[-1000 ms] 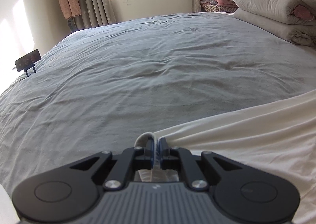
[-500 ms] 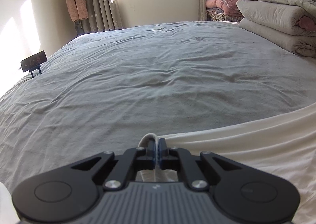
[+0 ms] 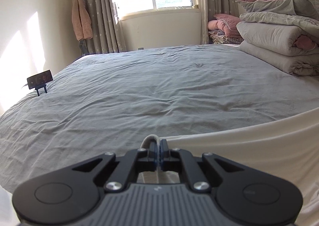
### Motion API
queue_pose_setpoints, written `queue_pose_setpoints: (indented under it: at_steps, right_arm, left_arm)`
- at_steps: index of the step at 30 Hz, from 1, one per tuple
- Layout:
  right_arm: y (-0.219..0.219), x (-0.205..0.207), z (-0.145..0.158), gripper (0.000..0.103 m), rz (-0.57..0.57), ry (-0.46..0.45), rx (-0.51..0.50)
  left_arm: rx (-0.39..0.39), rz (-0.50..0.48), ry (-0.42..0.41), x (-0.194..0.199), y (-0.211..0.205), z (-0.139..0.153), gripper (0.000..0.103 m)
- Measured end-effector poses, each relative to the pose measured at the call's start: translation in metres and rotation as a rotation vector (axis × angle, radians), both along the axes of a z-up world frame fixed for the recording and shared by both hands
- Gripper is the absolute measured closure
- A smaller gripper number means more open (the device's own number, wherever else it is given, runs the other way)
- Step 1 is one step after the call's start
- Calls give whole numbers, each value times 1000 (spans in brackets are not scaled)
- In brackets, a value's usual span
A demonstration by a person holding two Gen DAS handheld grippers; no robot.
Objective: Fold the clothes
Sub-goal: 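Lift and stretch the garment with both grippers toward the bed head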
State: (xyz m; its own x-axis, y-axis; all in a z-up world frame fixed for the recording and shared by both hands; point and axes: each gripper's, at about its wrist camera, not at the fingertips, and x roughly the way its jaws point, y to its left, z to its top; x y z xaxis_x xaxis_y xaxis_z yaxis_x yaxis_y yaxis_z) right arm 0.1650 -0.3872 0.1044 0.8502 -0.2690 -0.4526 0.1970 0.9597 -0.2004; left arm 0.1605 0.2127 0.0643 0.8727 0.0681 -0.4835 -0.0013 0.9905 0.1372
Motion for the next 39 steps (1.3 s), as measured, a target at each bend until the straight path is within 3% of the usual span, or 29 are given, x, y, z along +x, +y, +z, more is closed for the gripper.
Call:
queue_pose_setpoints:
  at_steps: [8, 13, 18, 24, 32, 37, 39]
  right_arm:
    - [-9, -49, 8, 102, -64, -21, 38]
    - [-7, -64, 17, 102, -75, -40, 54]
    - [-5, -78, 26, 102, -64, -64, 104]
    - [-18, -107, 20, 102, -53, -61, 193]
    - [-22, -140, -1, 102, -30, -31, 204]
    - [-21, -140, 8, 102, -29, -23, 187]
    - [-20, -128, 13, 102, -42, -12, 180]
  left_arm:
    - [75, -51, -101, -22, -11, 15, 100]
    - [113, -65, -112, -28, -11, 15, 100]
    - [88, -98, -131, -41, -1, 15, 100]
    - [92, -233, -176, -71, 5, 19, 100]
    - [104, -350, -199, -105, 15, 23, 100]
    - [69, -389, -145, -93, 16, 30, 100]
    - [58, -376, -84, -77, 15, 29, 100]
